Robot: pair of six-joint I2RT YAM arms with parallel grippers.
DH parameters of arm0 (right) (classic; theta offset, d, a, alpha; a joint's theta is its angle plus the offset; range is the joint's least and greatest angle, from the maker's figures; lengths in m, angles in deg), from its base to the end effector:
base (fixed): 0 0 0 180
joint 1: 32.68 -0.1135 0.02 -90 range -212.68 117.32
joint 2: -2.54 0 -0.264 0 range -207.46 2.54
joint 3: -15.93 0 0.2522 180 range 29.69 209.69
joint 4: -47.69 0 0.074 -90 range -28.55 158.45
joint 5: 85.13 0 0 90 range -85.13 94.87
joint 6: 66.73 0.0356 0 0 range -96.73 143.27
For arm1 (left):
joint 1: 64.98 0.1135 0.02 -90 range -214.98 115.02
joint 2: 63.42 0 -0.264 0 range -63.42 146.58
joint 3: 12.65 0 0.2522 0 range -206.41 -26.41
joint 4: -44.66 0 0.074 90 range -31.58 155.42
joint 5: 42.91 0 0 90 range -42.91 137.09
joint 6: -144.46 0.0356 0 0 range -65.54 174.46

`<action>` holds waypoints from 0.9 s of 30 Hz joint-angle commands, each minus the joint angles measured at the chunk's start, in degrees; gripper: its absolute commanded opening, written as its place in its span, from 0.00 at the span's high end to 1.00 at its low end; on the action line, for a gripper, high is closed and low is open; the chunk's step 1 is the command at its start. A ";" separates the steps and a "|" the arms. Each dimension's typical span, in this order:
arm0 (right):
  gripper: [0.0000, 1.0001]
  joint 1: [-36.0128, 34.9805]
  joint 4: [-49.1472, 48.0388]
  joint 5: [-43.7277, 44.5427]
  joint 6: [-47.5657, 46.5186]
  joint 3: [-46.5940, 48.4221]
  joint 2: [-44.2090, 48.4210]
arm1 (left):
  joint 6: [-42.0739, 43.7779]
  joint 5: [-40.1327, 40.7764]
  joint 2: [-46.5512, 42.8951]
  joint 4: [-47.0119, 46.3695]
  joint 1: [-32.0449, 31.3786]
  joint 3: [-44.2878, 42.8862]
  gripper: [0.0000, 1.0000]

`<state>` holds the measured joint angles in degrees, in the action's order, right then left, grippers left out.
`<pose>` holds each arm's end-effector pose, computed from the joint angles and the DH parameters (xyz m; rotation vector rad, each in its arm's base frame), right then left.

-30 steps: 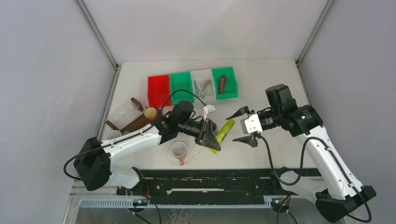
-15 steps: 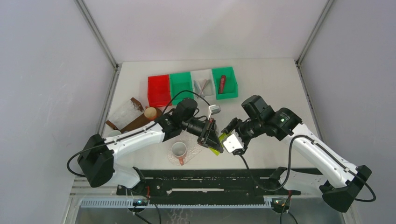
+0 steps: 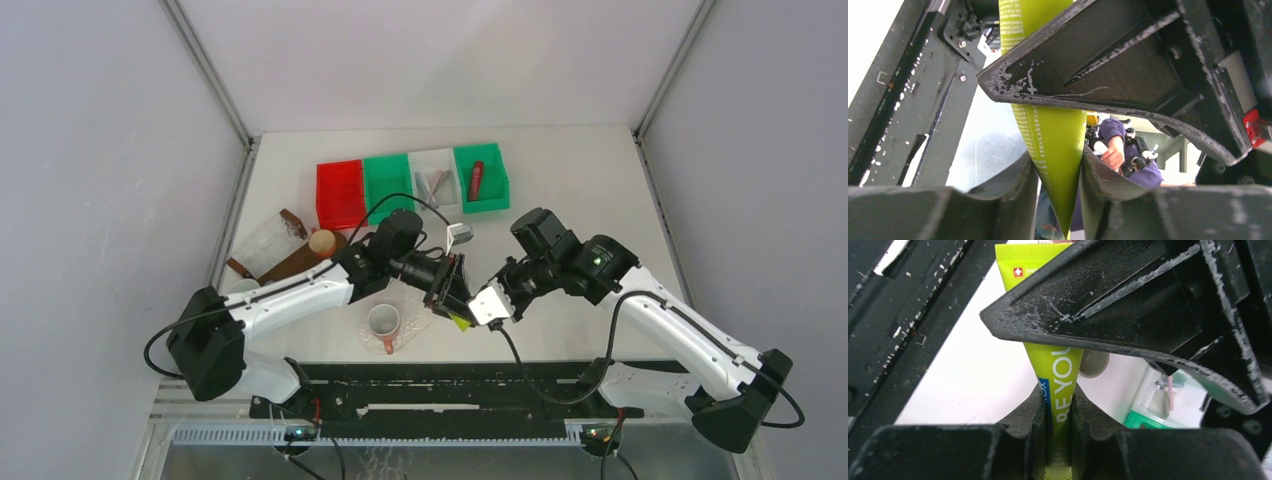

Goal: Prepare toiletry sets of a toothbrush and toothpaste on the tray
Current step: Place the toothpaste in the toothpaste holder.

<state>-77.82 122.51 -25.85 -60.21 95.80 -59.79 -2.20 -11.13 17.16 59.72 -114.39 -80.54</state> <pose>0.1242 0.1506 0.3353 -2.2544 0.8690 0.3927 0.1754 -0.2512 0.2754 -0.6161 -2.3059 1.8490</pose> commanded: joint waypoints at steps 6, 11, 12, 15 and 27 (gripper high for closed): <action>0.82 12.01 -0.28 -24.79 7.07 -1.91 5.02 | 10.51 11.77 -16.78 -8.20 2.91 1.76 0.45; 0.83 19.02 -0.06 -40.86 9.29 -5.85 5.72 | 30.63 25.37 -32.08 -10.66 1.24 7.61 0.29; 0.83 20.10 -0.25 -43.76 10.07 -6.61 5.77 | 35.67 26.98 -34.79 -13.03 0.38 10.08 0.28; 0.83 22.59 -4.34 -50.74 16.25 -8.99 6.38 | 51.22 32.42 -42.00 -19.98 -4.08 17.75 0.14; 0.83 24.31 -22.77 -65.33 40.48 -13.50 6.90 | 75.45 30.59 -32.97 -24.89 -10.13 15.68 0.05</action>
<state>-53.06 106.94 -80.12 -27.49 82.57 -53.14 65.95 20.00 -20.61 40.59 -124.11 -60.76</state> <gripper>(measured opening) 0.236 0.951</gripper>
